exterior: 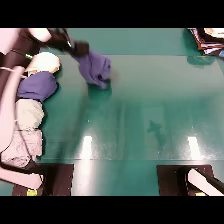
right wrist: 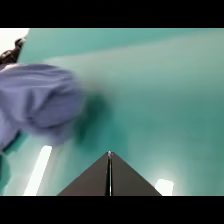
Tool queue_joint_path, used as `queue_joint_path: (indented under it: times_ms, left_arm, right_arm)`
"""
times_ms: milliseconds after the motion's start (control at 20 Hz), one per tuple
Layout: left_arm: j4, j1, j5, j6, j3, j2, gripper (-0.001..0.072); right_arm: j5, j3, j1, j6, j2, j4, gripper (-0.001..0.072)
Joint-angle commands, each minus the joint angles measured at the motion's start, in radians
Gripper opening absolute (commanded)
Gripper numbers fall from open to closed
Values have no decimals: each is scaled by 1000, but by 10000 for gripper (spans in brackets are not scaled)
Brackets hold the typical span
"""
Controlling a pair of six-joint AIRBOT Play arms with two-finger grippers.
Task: Fold the shirts.
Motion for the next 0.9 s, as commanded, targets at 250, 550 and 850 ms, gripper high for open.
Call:
queue_joint_path:
  times_ms: [250, 550, 850]
  left_arm:
    - [-335, -2, -254, 240, 27, 331, 23]
    - [-334, -75, -348, 227, -398, 327, 23]
    - [-319, -185, -153, 215, -714, 327, 616]
  right_arm:
    - [-39, 284, 43, 8, 87, -10, 18]
    - [-20, 285, 43, 8, 149, -10, 18]
    - [3, 285, 43, 9, 155, -9, 18]
